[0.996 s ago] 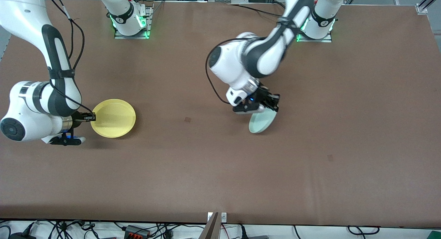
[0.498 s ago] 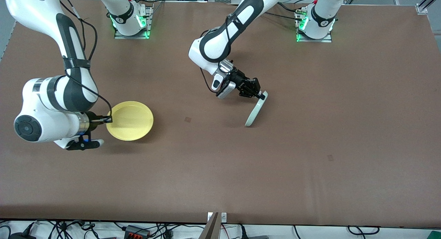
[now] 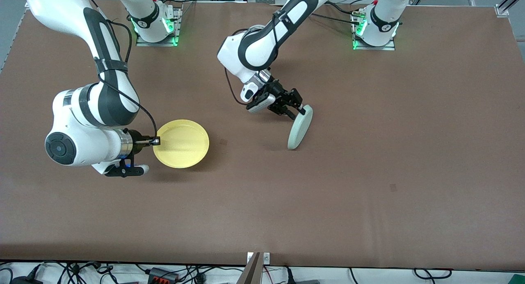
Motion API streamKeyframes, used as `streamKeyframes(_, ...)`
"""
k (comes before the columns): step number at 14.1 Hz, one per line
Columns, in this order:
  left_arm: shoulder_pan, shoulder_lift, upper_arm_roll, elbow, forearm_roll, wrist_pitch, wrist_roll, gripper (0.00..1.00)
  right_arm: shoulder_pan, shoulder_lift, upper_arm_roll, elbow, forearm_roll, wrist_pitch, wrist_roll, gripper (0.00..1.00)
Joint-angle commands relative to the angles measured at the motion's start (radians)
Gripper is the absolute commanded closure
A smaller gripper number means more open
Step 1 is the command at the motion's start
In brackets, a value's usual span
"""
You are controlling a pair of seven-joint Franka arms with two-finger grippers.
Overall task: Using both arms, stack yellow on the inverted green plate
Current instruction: 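Flip the green plate upside down and lower it onto the table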
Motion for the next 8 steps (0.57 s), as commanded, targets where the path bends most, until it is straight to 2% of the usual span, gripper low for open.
streamKeyframes(1,0.053,0.038,-0.007,0.007,-0.141,0.215,-0.02,0.0,-0.009,0.01,-0.004,0.018,0.017,-0.052,0.01,1.0)
streamKeyframes(5,0.127,0.038,-0.009,0.004,-0.401,0.489,-0.014,0.0,-0.018,0.011,-0.014,0.02,0.006,-0.071,0.004,1.0)
streamKeyframes(8,0.139,0.04,-0.009,0.005,-0.419,0.532,-0.007,0.0,-0.003,0.011,-0.012,0.021,0.013,-0.071,0.017,1.0)
